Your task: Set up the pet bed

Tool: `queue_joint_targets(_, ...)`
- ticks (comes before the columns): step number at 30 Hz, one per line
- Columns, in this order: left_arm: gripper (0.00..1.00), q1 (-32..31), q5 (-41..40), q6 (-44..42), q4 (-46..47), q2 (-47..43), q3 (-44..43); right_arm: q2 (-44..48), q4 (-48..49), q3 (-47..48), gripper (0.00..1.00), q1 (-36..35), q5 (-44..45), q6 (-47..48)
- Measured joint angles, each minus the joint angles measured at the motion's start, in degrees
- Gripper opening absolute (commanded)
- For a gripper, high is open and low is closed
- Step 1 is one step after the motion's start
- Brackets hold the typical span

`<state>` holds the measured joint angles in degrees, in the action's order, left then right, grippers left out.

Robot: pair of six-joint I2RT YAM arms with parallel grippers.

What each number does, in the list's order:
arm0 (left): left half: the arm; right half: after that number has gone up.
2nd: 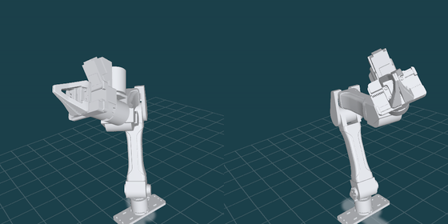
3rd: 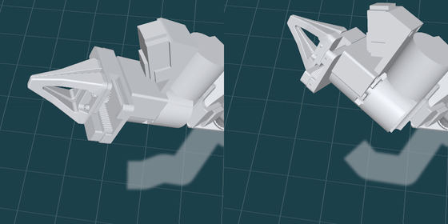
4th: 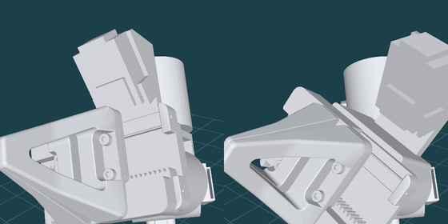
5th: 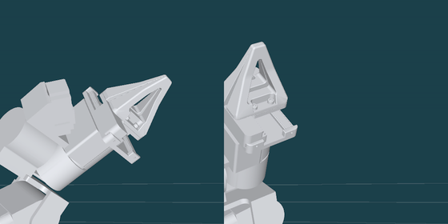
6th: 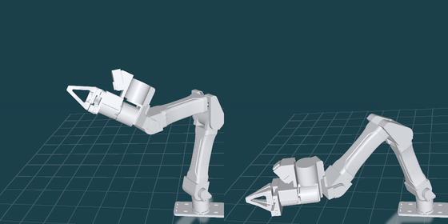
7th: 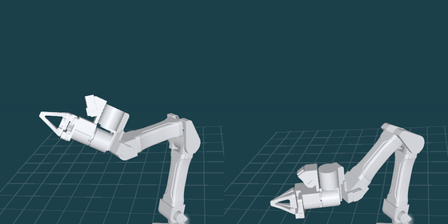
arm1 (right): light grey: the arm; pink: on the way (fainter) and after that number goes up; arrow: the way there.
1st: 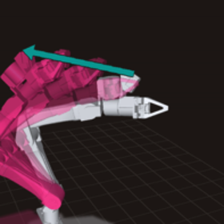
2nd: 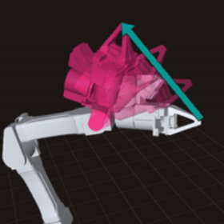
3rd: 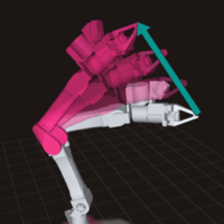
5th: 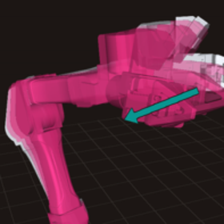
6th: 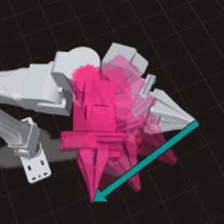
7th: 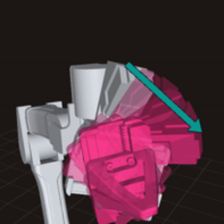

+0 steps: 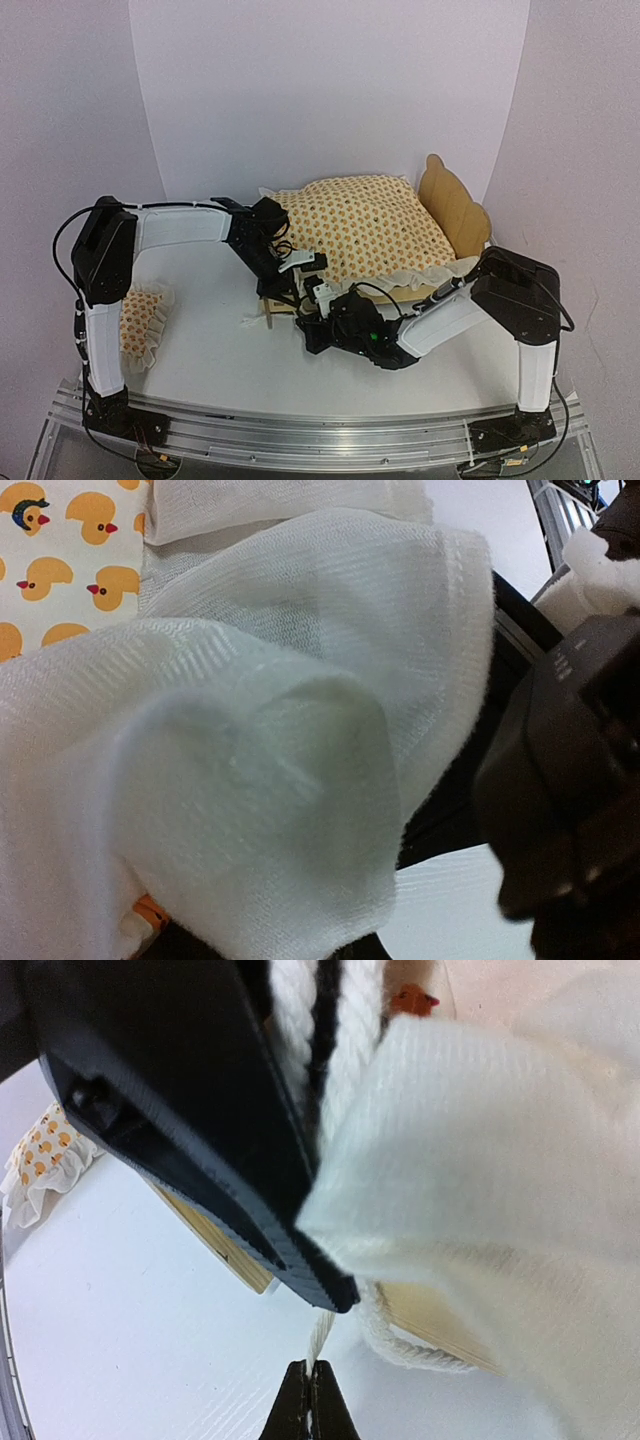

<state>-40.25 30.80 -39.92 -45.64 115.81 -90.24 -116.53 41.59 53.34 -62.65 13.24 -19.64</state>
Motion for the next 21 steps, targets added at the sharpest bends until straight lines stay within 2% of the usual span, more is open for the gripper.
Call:
queue_joint_targets(4, 0.0, 0.1, -0.4, -0.7, 0.9, -0.3, 1.0, 0.0, -3.0, 1.6, 0.0, 0.0, -0.7, 0.0)
queue_joint_targets(15, 0.0, 3.9, 1.1, -5.7, -5.4, -0.1, -3.0, -1.6, -12.3, 11.1, 0.0, 0.1, -2.4, 0.7)
queue_joint_targets(21, 0.0, 4.0, 0.5, -6.7, -3.6, -0.1, -1.4, -1.9, -17.5, 13.4, 0.0, 0.7, -4.4, 3.4)
